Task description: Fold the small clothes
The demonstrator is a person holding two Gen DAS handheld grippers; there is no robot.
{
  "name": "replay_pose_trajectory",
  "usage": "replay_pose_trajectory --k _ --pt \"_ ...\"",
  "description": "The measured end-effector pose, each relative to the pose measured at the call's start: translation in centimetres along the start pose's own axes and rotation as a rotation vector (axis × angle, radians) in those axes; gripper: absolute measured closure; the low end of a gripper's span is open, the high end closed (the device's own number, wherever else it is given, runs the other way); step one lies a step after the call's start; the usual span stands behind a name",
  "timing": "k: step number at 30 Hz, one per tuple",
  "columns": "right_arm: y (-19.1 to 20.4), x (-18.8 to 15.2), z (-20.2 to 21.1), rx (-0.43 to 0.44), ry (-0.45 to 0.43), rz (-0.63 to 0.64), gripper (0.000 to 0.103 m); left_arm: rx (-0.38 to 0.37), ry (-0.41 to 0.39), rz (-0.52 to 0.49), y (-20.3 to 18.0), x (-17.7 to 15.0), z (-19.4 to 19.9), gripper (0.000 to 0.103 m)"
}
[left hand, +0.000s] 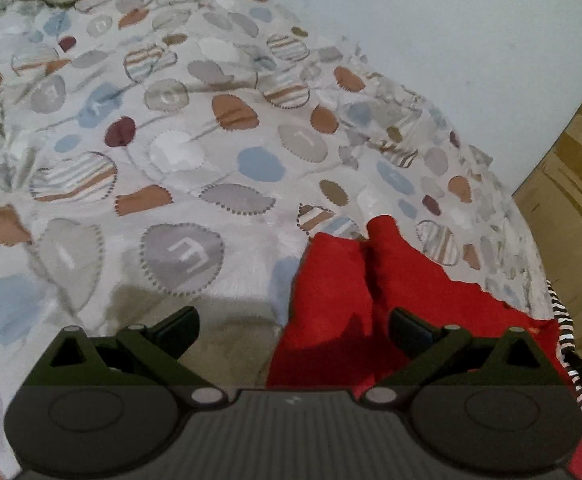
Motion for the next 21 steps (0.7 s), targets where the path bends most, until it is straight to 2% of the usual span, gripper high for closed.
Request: replay_pose_trajectory --k 2,4,5,8,10,15,21 --pt "1.5 -0.8 -0.9 -0.026 0.044 0.077 0.001 0.009 -0.023 -0.024 -0.4 -0.4 1.5 0.001" --pt "1.5 -2.1 -2.4 -0.112 0.114 0.135 0.001 0.050 -0.037 -0.034 -0.4 -1.1 3.1 0.000" --pt "0.9 -2.8 -3.1 -0.156 0.135 0.132 0.001 0.068 -0.041 -0.034 -0.5 -1.5 3.9 0.000" --pt "-0.4 -3.1 -3.2 -0.147 0.154 -0.014 0.001 0.082 -0.037 -0.028 -0.7 -3.4 5.8 0.000" --pt "-0.8 -2.8 -2.0 -0.150 0.123 -0.051 0.000 0.067 -0.024 -0.029 -1.1 -4.9 6.7 0.000" --pt "0.5 -1.9 2.0 -0.144 0.055 -0.004 0.000 0.045 -0.024 -0.018 -2.5 -8.5 8.3 0.000" --pt "5.9 -2.0 8.0 -0.019 -0.040 0.047 0.000 0.000 -0.017 -0.009 -5.0 -11.8 8.4 0.000"
Point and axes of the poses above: each gripper's, at about its wrist camera, not at the fingertips, and z roughly against the way its jaws point, y to its left, x to its top, the point moved 9 cm from there along -z, roughly the way its jaws point, and after that the axes turned 13 degrees about -z, right-handed, at the moved point
